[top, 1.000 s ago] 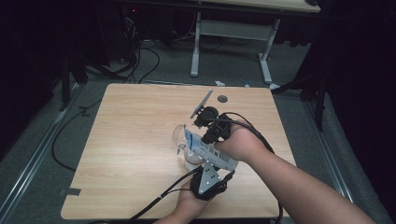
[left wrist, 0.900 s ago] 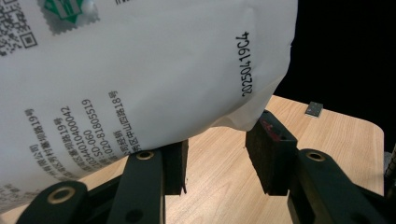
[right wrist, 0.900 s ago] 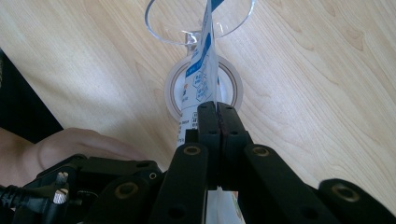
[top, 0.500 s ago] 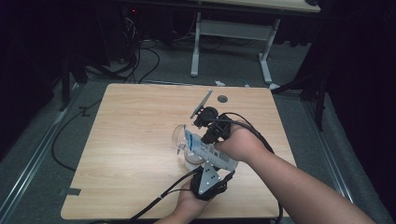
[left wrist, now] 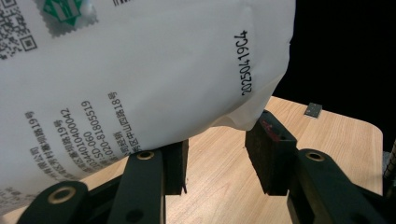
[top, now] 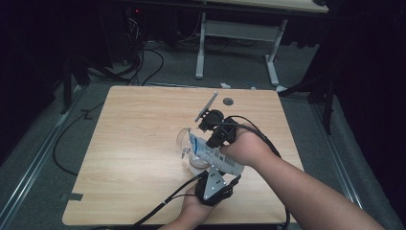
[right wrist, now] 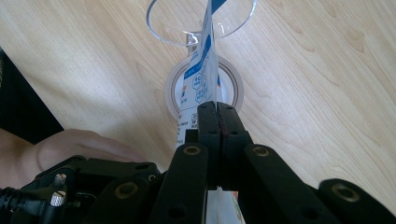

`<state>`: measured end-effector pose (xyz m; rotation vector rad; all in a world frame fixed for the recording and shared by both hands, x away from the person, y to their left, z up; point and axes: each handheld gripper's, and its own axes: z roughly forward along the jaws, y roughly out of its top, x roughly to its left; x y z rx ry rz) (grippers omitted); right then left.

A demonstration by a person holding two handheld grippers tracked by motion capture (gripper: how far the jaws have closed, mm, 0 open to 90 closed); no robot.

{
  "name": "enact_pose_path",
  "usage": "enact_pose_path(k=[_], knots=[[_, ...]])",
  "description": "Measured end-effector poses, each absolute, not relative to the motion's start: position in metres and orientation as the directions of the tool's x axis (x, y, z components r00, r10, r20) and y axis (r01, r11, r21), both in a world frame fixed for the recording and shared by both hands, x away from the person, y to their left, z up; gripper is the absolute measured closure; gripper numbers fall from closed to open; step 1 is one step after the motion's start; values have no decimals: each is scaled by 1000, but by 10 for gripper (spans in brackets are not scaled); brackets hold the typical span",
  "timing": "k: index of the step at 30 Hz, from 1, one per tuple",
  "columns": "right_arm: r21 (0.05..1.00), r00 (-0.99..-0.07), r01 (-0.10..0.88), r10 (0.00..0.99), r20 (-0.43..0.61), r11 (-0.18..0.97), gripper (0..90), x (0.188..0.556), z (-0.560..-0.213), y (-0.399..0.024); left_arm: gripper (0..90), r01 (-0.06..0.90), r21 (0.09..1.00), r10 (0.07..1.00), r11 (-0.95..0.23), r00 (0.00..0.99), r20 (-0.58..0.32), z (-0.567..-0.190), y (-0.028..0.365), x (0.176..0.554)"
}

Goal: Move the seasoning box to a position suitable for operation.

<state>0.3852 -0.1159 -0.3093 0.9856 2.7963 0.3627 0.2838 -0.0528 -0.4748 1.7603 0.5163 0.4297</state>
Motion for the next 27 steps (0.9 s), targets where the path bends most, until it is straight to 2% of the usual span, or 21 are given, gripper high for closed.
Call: enact_pose_path(k=[27], knots=[[272,-774,594,630,-63,757,900,387,-311,-115,606,118,972,552,-205,833,15,-474,-54,284]])
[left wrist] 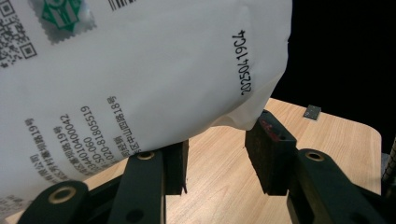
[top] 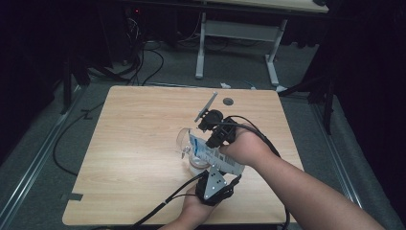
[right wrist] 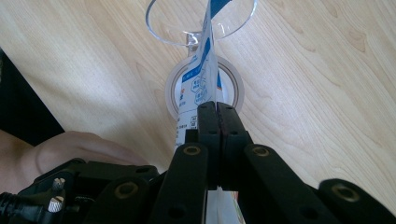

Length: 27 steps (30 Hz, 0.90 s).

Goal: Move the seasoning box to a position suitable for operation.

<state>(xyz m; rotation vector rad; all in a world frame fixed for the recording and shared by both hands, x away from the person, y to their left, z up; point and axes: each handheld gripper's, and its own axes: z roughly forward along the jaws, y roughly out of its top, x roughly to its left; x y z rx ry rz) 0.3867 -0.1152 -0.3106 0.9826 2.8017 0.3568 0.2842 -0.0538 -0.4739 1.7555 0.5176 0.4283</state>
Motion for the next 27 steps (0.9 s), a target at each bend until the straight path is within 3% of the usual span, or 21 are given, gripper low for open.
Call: enact_pose_path(k=[27], knots=[[274,-777,591,627,-61,759,900,387,-311,-114,607,116,973,555,-200,832,15,-473,-53,284]])
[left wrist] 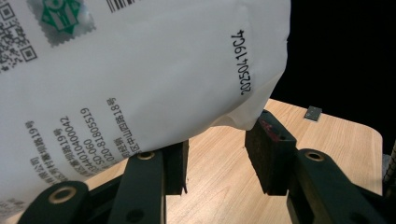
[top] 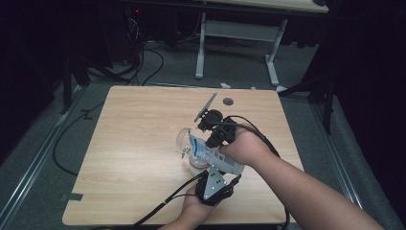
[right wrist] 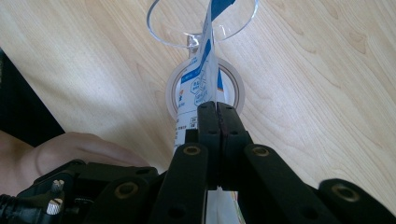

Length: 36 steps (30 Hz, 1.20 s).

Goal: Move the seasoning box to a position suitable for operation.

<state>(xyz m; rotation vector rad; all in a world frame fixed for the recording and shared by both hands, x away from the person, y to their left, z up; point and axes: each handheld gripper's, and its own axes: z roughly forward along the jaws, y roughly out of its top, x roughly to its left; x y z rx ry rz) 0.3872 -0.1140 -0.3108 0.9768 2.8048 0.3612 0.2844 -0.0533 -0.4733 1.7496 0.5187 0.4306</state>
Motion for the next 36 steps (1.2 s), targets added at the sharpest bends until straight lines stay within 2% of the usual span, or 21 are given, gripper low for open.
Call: enact_pose_path(k=[36], knots=[[283,-779,587,624,-58,759,900,389,-312,-112,607,120,975,554,-185,832,2,-471,-53,287]])
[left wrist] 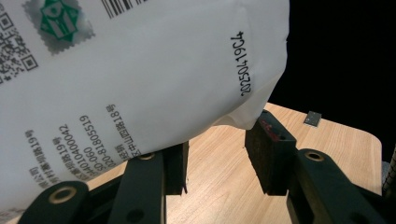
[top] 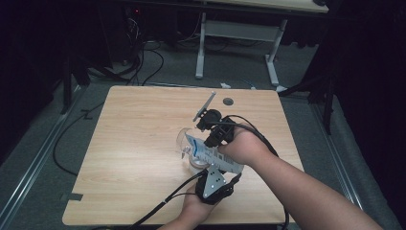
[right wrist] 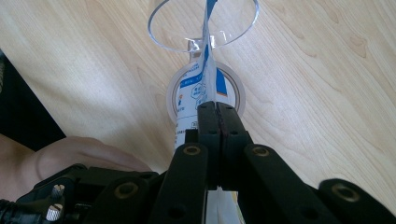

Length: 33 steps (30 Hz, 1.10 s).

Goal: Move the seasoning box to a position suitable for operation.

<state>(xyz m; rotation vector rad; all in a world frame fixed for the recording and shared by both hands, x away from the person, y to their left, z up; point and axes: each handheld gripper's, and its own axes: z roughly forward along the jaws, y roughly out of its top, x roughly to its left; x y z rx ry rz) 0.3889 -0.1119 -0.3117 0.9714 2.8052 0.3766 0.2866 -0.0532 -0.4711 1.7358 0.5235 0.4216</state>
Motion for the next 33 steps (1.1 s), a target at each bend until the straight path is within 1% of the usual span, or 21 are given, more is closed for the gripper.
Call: enact_pose_path(k=[33], knots=[[281,-785,578,617,-65,766,900,389,-311,-110,607,120,978,553,-169,833,-6,-469,-53,286]])
